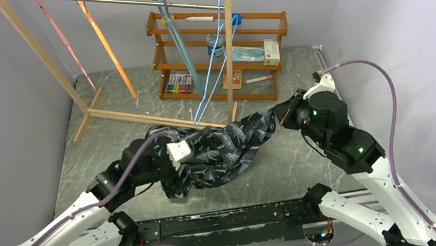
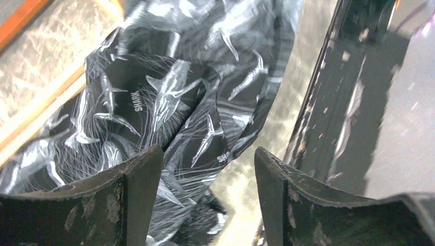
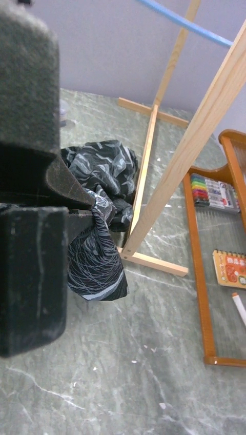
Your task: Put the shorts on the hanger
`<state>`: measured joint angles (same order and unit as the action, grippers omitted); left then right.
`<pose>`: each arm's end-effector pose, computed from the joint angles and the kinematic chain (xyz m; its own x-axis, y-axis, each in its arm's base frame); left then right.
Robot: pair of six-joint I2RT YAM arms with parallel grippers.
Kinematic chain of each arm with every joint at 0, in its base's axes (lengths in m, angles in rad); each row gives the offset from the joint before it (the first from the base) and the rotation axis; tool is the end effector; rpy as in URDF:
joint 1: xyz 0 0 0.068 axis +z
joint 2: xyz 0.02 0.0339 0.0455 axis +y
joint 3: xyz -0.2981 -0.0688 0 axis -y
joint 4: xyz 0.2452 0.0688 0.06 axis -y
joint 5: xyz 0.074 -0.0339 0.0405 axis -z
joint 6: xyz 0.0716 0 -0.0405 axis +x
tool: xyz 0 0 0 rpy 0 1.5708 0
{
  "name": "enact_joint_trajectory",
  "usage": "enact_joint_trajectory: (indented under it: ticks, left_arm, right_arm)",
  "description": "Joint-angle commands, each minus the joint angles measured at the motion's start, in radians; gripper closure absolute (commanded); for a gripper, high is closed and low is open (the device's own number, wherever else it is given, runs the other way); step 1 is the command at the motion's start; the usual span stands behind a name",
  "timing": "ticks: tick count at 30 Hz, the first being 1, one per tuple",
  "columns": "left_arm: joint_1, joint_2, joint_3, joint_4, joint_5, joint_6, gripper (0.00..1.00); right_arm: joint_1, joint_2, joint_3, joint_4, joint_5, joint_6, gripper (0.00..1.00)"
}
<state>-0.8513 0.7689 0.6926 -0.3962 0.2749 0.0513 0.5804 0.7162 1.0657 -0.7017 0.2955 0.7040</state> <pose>0.1054 -0.1498 0.2969 -0.2542 0.3651 -0.8956 0.8974 0.4343 -0.0777 0.1274 0.0586 0.4004 -0.4115 0.4706 -0.7805 -0.0389 0.8465 0.5310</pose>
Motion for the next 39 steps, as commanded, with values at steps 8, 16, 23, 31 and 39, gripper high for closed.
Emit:
enact_joint_trajectory:
  ticks: [8,16,23,31,39]
  left_arm:
    - [-0.013,0.123,-0.133,0.068,0.087,0.56,0.28]
    - [-0.012,0.165,-0.189,0.113,-0.081,0.595,0.3]
    - [-0.013,0.115,-0.135,0.098,-0.19,0.605,0.93]
    - [-0.026,-0.233,-0.043,0.1,-0.016,0.552,0.93]
    - [-0.026,-0.296,0.139,0.042,0.073,0.552,0.93]
  right_arm:
    - [-0.003,0.006,0.094,0.051,0.008,-0.062,1.0]
    - [-0.003,-0.01,0.081,0.056,0.006,-0.059,1.0]
    - [-0.003,-0.06,0.107,0.025,0.005,-0.052,1.0]
    - [-0.004,-0.079,0.321,-0.078,-0.066,-0.066,1.0]
    - [-0.004,-0.009,0.545,-0.029,-0.198,-0.056,1.0]
